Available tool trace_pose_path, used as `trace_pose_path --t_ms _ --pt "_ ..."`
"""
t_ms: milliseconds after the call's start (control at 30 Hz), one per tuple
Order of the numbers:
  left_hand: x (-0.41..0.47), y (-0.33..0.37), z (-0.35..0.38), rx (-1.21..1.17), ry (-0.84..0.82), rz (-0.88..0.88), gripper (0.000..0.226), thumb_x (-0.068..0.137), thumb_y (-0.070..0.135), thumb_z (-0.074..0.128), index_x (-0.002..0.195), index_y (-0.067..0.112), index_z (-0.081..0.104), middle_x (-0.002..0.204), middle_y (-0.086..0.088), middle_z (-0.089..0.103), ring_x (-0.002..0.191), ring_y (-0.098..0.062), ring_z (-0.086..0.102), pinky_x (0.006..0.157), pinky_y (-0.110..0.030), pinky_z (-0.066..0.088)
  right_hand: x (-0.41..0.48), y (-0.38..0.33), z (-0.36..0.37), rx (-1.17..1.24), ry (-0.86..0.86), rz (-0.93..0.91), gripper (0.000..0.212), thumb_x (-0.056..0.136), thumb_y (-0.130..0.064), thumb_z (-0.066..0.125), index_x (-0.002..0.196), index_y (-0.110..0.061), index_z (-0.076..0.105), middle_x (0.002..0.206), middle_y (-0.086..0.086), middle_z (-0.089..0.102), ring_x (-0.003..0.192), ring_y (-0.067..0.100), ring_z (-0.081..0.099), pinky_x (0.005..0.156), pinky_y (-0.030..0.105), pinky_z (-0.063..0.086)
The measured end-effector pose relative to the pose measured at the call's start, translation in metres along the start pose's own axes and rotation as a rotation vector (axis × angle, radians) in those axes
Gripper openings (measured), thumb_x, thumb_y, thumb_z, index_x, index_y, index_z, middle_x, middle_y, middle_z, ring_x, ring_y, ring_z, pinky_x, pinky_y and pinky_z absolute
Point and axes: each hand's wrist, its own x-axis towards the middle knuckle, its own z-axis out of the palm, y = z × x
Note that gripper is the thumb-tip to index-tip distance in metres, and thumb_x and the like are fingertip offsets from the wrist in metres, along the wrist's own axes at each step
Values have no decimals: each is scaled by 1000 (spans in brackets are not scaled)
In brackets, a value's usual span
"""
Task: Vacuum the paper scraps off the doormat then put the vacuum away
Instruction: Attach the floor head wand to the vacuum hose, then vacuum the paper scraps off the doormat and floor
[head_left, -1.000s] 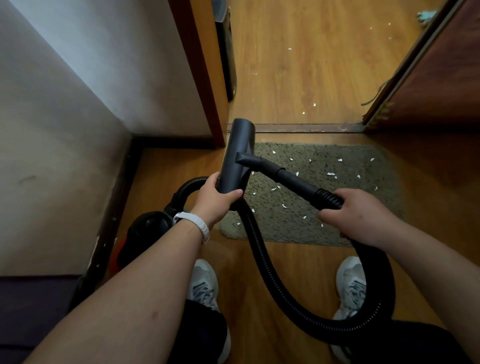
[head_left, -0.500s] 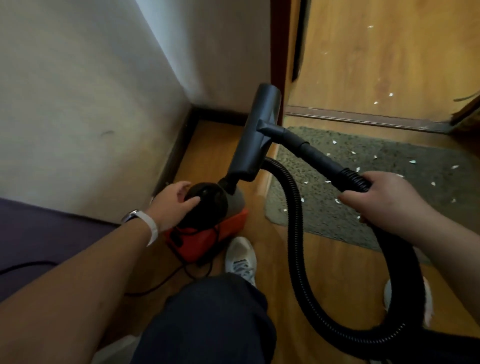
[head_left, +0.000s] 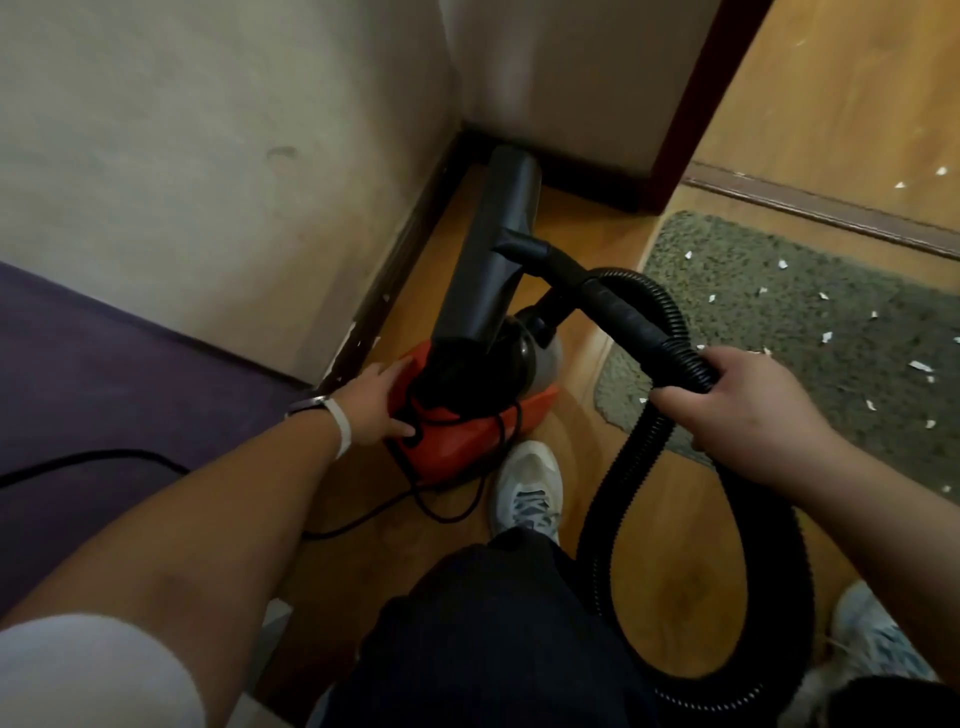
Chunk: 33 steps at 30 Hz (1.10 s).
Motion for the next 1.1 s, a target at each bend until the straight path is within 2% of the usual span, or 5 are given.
trace_pose_path --t_ms 300,567,700,967,1100 --pt "31 -23 9 169 16 151 138 59 56 86 153 36 -14 160 -6 16 139 -35 34 106 -50 40 5 -15 16 10 -14 -10 15 81 -26 73 85 -15 65 64 13 66 59 30 66 53 39 52" --pt "28 -19 18 267 124 122 132 64 60 80 153 34 -14 155 -5 27 136 -32 40 102 -48 39 3 -12 12 38 4 10 11 82 -27 73 84 -21 64 57 6 66 46 13 63 45 26 44" --pt "16 -3 9 113 82 44 130 64 48 87 155 31 -4 160 -4 21 141 -31 35 112 -49 32 -5 -4 -2 56 52 44 13 82 -26 73 82 -17 63 60 10 66 55 25 66 50 32 49" --pt "-62 82 4 -50 549 352 47 85 21 67 129 9 56 131 -8 50 122 -25 50 105 -37 40 -30 34 -53 144 181 131 15 82 -26 70 87 -14 63 69 12 68 59 25 68 56 33 52" --pt "-81 172 -9 116 319 672 27 88 29 59 111 17 66 108 2 64 101 -14 58 90 -38 50 -42 59 -79 235 242 164 16 81 -25 68 89 -12 65 73 13 69 60 25 69 60 38 56"
